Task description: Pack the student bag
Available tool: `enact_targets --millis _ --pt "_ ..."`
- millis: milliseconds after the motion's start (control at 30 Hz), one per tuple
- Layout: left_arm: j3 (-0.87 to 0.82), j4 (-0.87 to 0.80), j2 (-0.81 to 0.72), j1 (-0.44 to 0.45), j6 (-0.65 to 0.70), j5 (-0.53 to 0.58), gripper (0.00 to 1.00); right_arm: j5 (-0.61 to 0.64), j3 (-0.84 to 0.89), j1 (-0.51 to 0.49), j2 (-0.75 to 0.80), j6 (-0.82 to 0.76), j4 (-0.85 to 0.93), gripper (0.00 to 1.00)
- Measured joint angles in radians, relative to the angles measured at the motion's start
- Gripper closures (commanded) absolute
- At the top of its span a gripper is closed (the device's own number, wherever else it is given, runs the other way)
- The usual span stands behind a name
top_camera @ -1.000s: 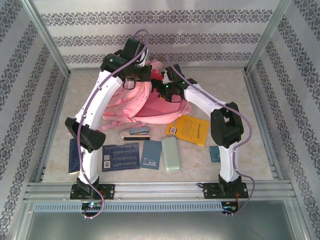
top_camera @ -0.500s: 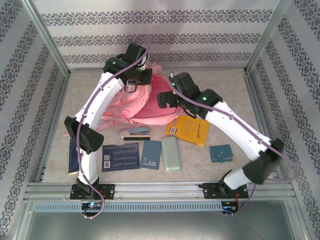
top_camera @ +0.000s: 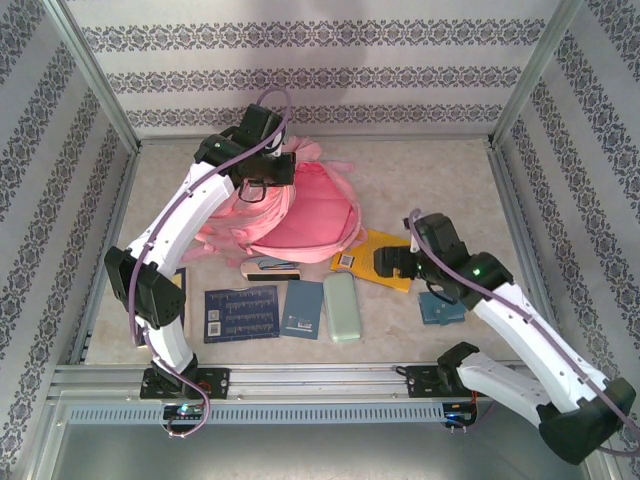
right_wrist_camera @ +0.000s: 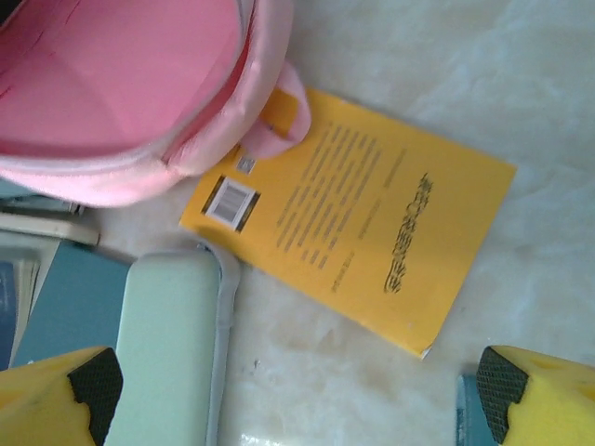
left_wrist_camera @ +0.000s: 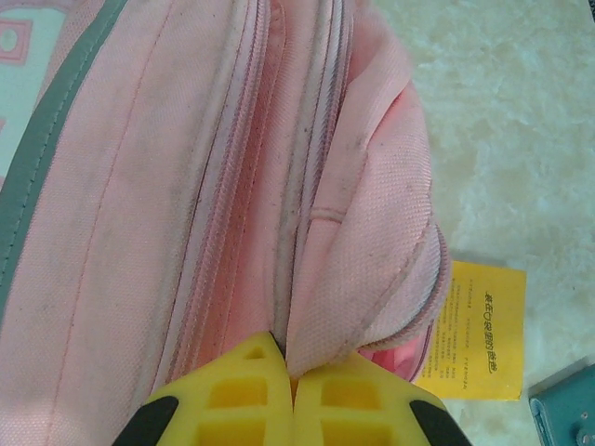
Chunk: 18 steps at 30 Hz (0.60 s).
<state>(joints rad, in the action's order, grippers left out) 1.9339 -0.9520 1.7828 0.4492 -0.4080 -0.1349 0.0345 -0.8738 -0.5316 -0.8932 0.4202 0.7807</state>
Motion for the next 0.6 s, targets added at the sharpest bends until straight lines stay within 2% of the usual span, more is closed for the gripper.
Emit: enact_targets --millis 100,333,600 --pt "0.0 0.0 0.0 0.0 -0.009 -0.004 1.0 -0.024 0.056 -0.064 0.012 0.014 0.011 0.02" --pt "0.005 -0.005 0.0 0.0 -0.013 -0.004 1.0 -0.037 0.119 -0.253 -0.079 0.124 -0.027 0.02" --pt "0.006 -0.006 0.0 0.0 -0.02 -0.004 1.0 0.054 0.093 -0.448 -0.305 0.219 -0.051 0.02"
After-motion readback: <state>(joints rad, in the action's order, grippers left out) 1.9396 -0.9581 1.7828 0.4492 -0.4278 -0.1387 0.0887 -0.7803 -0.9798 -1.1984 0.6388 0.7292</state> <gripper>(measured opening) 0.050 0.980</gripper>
